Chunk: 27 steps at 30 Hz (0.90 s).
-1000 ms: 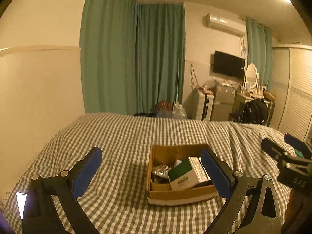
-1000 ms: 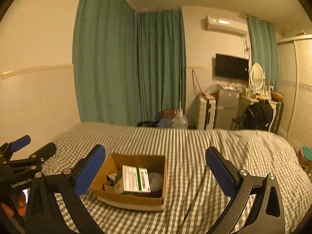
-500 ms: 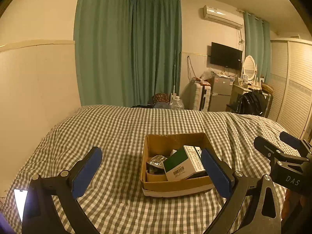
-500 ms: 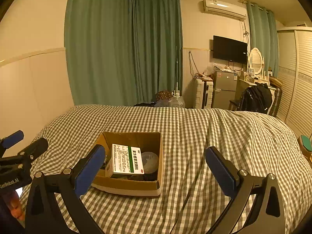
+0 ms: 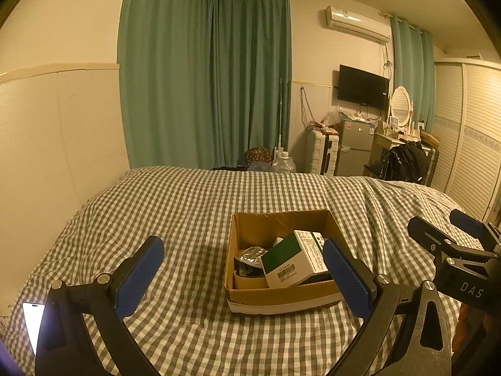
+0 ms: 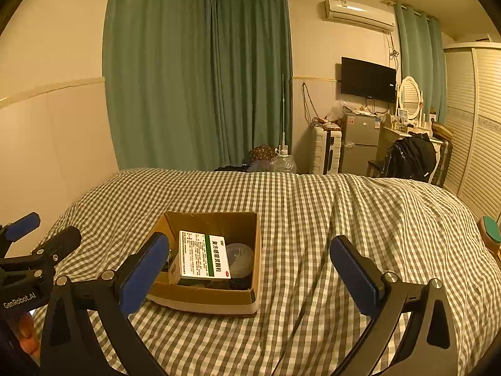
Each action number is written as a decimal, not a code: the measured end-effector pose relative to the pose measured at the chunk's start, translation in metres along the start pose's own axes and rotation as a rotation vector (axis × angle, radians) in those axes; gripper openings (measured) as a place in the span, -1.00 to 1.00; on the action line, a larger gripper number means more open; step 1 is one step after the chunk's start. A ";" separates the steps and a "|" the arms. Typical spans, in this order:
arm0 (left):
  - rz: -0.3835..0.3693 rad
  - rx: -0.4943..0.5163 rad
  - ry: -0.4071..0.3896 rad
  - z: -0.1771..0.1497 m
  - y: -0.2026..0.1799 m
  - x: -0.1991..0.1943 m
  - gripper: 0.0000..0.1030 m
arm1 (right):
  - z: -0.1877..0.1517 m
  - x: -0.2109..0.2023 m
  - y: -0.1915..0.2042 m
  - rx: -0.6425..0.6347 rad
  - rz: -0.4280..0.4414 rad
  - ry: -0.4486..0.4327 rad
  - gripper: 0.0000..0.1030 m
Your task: Organize objects
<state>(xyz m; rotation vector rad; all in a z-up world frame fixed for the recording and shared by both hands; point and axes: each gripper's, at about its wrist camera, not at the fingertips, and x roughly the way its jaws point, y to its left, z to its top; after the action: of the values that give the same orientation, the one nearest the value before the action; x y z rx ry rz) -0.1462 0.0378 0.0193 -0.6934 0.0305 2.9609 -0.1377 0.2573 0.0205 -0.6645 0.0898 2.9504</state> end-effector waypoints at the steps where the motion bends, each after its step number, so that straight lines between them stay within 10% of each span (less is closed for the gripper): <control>1: 0.001 -0.001 -0.001 0.000 0.000 0.000 1.00 | 0.000 0.000 0.000 0.000 0.001 0.000 0.99; 27: 0.022 -0.007 0.011 0.000 0.002 0.004 1.00 | -0.003 0.002 0.003 -0.003 0.005 0.009 0.99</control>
<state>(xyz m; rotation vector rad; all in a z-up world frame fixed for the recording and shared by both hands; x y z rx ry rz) -0.1502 0.0363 0.0170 -0.7151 0.0282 2.9792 -0.1390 0.2540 0.0174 -0.6794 0.0883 2.9535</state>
